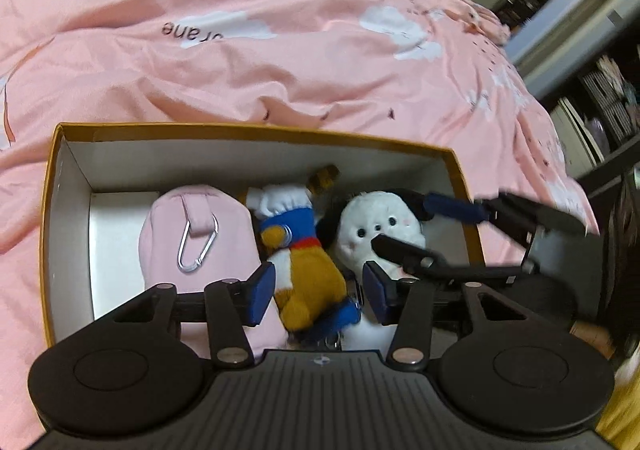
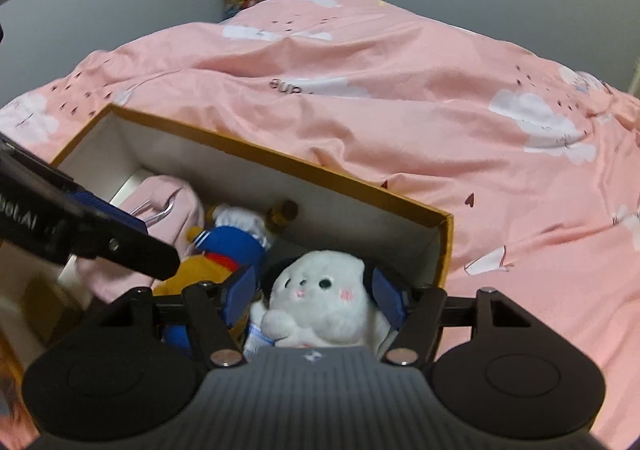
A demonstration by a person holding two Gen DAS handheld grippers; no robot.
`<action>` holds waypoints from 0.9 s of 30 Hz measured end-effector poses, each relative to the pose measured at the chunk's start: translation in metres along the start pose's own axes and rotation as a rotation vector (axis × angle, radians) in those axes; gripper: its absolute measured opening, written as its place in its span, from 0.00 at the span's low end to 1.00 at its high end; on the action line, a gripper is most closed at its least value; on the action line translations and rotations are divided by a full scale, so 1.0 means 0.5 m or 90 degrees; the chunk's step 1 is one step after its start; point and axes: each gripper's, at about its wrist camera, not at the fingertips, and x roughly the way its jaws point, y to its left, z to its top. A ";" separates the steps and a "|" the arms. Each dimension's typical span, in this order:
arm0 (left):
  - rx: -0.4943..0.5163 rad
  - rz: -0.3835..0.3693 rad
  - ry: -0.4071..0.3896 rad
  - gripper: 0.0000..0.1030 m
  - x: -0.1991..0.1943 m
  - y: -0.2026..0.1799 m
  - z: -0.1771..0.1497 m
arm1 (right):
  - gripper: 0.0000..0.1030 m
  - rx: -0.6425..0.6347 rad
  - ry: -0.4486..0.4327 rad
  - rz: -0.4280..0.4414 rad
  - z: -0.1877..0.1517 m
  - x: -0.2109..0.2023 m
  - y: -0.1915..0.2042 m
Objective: Organize objects
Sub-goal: 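Lower the Donald Duck plush with the left gripper while the right lowers the striped plush into the box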
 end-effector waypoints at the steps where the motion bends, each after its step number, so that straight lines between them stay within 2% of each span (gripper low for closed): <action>1: 0.014 0.003 -0.004 0.54 -0.005 -0.006 -0.008 | 0.65 -0.018 0.003 0.009 0.000 -0.009 0.000; 5: 0.072 0.012 -0.017 0.53 -0.012 -0.033 -0.038 | 0.63 -0.133 0.039 0.037 -0.012 -0.038 0.017; 10: 0.111 0.028 -0.006 0.52 0.008 -0.049 -0.063 | 0.53 -0.277 0.108 0.053 -0.041 -0.044 0.053; 14: 0.139 0.035 -0.001 0.52 0.017 -0.059 -0.076 | 0.51 -0.361 0.161 0.038 -0.057 -0.027 0.083; 17: 0.159 0.059 -0.004 0.52 0.022 -0.068 -0.079 | 0.51 -0.418 0.190 0.008 -0.068 -0.005 0.099; 21: 0.186 0.080 0.003 0.52 0.036 -0.079 -0.081 | 0.48 -0.462 0.204 -0.020 -0.079 0.026 0.104; 25: 0.202 0.096 0.012 0.51 0.051 -0.084 -0.083 | 0.46 -0.434 0.186 -0.012 -0.075 0.037 0.096; 27: 0.203 0.100 0.014 0.47 0.057 -0.082 -0.080 | 0.41 -0.426 0.168 -0.018 -0.071 0.037 0.093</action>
